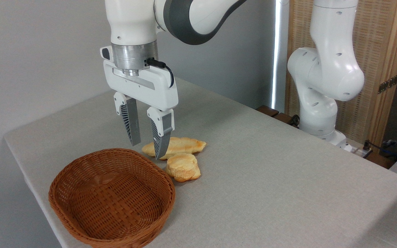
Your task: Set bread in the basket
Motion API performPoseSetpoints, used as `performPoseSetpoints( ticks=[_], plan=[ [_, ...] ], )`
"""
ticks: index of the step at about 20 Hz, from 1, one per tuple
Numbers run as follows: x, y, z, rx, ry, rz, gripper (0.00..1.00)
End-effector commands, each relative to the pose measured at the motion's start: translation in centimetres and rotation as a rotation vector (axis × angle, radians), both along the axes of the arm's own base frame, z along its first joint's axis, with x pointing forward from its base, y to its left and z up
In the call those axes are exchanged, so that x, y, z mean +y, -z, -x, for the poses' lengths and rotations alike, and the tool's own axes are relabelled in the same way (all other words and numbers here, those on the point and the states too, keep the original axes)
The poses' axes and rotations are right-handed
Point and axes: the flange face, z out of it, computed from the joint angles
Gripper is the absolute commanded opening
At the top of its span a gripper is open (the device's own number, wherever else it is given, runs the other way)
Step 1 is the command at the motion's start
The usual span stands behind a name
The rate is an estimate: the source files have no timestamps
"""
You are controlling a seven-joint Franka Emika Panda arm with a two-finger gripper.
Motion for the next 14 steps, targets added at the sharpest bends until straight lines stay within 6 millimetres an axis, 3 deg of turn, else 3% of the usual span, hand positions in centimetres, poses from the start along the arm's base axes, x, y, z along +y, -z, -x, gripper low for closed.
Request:
performPoseSetpoints(
  ticks=[1, 10, 14],
  plan=[
    [0.3, -0.6, 0.0, 0.005, 0.015, 0.011, 1.0],
    [0.1, 0.3, 0.8, 0.07, 0.028, -0.002, 1.0],
    [0.3, 0.6, 1.9, 0.108, 0.16, -0.022, 1.0]
  ],
)
